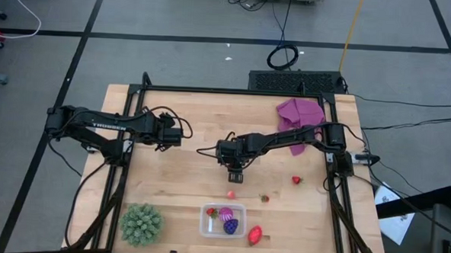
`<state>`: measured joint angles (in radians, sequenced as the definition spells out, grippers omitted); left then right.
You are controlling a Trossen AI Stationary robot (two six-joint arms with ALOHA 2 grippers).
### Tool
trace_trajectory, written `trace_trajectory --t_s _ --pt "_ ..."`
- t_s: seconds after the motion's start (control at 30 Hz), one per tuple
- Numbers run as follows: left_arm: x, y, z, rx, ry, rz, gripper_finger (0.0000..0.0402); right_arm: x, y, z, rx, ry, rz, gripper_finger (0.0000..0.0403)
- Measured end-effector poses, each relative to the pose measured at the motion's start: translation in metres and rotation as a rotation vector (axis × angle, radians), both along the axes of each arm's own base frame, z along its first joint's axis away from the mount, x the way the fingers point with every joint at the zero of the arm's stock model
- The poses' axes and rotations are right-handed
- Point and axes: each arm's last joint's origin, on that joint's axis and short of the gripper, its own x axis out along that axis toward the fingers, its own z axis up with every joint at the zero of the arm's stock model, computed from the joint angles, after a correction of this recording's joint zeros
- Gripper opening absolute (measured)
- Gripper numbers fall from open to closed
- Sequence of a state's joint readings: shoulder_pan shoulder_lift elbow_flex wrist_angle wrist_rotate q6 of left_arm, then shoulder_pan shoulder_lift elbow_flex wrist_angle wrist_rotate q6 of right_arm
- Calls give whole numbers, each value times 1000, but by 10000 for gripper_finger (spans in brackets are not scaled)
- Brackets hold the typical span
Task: Pick and placing Produce into tupperware
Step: Put the top peach into the transparent bin
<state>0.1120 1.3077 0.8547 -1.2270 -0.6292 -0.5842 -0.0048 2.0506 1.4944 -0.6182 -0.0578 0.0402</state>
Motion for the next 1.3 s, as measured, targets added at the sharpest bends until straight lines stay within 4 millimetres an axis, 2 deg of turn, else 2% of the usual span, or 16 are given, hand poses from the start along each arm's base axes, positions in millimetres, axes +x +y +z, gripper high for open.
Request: trace_trajectory --t_s 0.6,0.7,0.87,1.03,1.17,1.3 --pt "0 0 0 0 0 0 266 -1 3 1 -1 7 6 89" --pt "0 0 0 0 0 0 266 -4 7 9 -1 2 16 89" --pt "0 0 0 0 1 -2 267 -11 19 39 12 -61 15 89" --pt "0 0 0 0 -1 -1 263 -24 46 75 49 -151 17 89" --pt "0 0 0 1 -1 0 260 -39 80 99 103 -206 34 89" --pt "0 0 0 1 -1 0 262 -53 121 112 176 -246 54 89"
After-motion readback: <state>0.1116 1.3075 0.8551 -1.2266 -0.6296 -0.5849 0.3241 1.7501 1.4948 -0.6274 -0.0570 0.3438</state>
